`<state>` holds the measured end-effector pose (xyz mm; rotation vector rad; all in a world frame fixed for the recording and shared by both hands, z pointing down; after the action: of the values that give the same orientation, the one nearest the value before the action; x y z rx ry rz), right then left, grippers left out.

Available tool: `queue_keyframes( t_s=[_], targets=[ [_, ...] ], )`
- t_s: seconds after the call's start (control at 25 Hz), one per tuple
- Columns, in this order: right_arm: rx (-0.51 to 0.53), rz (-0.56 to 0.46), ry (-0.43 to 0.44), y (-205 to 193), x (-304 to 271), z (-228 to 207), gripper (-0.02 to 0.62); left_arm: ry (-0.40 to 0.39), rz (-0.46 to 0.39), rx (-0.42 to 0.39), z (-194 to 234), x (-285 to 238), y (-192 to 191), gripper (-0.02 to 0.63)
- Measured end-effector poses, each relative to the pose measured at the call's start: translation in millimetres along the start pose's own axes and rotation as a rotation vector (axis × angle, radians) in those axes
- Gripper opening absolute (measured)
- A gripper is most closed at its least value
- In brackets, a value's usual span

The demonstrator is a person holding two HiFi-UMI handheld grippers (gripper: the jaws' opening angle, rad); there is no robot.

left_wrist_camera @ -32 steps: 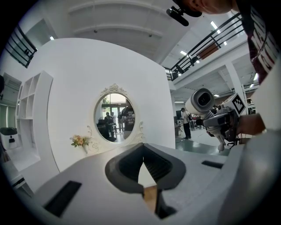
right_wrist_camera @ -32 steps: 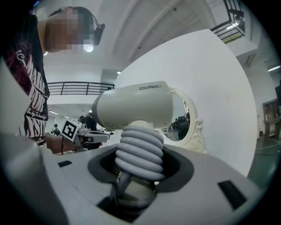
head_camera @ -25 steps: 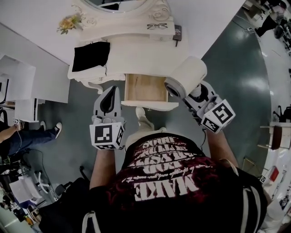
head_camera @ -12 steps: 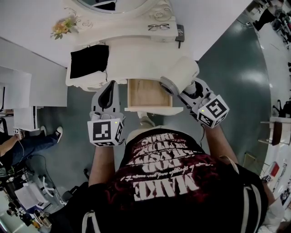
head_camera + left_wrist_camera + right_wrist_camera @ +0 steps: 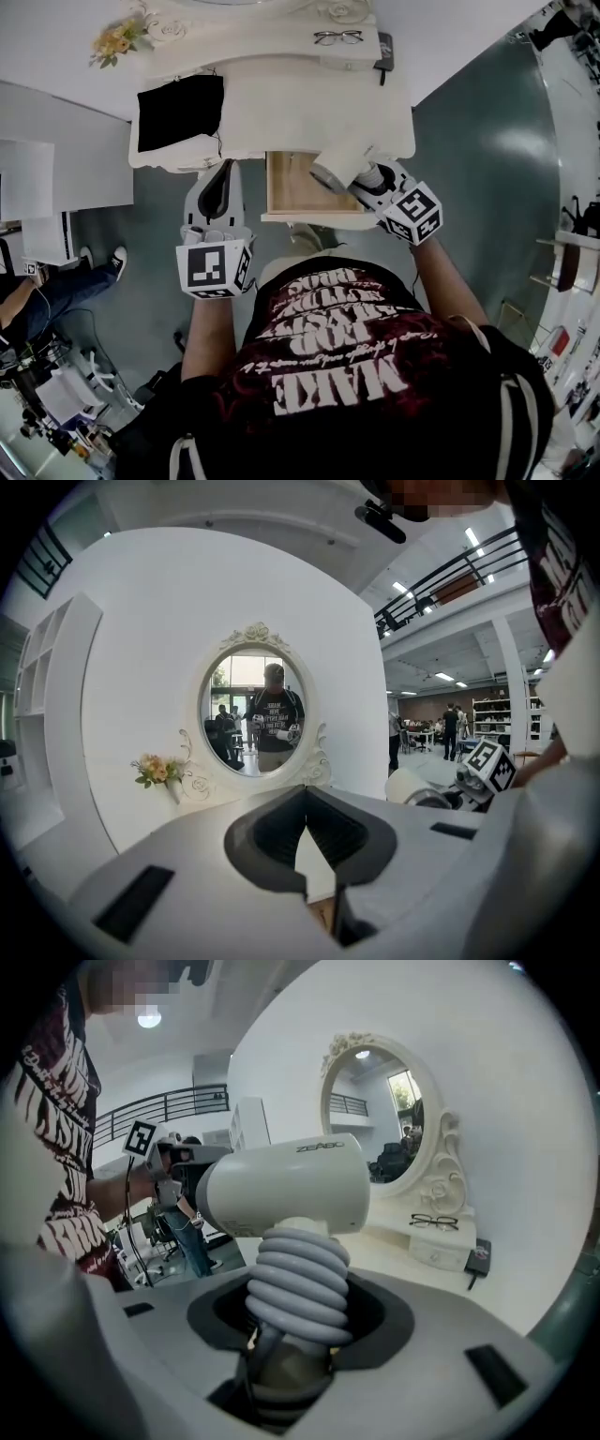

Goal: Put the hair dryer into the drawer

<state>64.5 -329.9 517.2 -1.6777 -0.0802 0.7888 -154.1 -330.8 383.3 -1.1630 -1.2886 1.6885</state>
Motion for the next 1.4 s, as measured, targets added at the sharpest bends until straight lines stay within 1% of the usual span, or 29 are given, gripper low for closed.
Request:
queue_keyframes(
  t_s=[0.36, 0.64, 0.76, 0.88, 1.12, 1.4],
  targets=[
    [-0.019, 0.174, 0.162, -70, -65, 23, 0.212, 0.029, 0.037, 0.023, 24, -4, -16, 0.005],
    [0.018, 0.320, 0.357, -120, -106, 52, 0.212, 0.046, 0.052, 0.037, 37, -5, -23, 0.005],
    [0.025, 0.406, 0.409, -153, -119, 57, 0.212, 0.048, 0.057, 0.040, 40, -5, -25, 0.005],
    [0.011, 0.493, 0.416, -180, -128, 53, 0.212, 0.053, 0.067, 0.037, 44, -3, -28, 0.005],
    [0.007, 0.645, 0.355, -219, -144, 33, 0.212, 0.064, 0.089, 0.042, 51, -1, -34, 0.005],
    [0.028, 0.755, 0.289, -246, -155, 20, 0.212, 0.058, 0.108, 0.041, 52, -6, -39, 0.005]
  ],
)
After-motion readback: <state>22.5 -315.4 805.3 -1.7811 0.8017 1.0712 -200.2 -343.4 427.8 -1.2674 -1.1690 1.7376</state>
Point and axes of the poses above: the fingertips, and each gripper's own axes: x backward along the fingers, z to its left, y out of its top, the point moved 2 cm from there along x, backward along the fingers, and after that the axes turned 8 degrees about x, right-handed, at the moved point
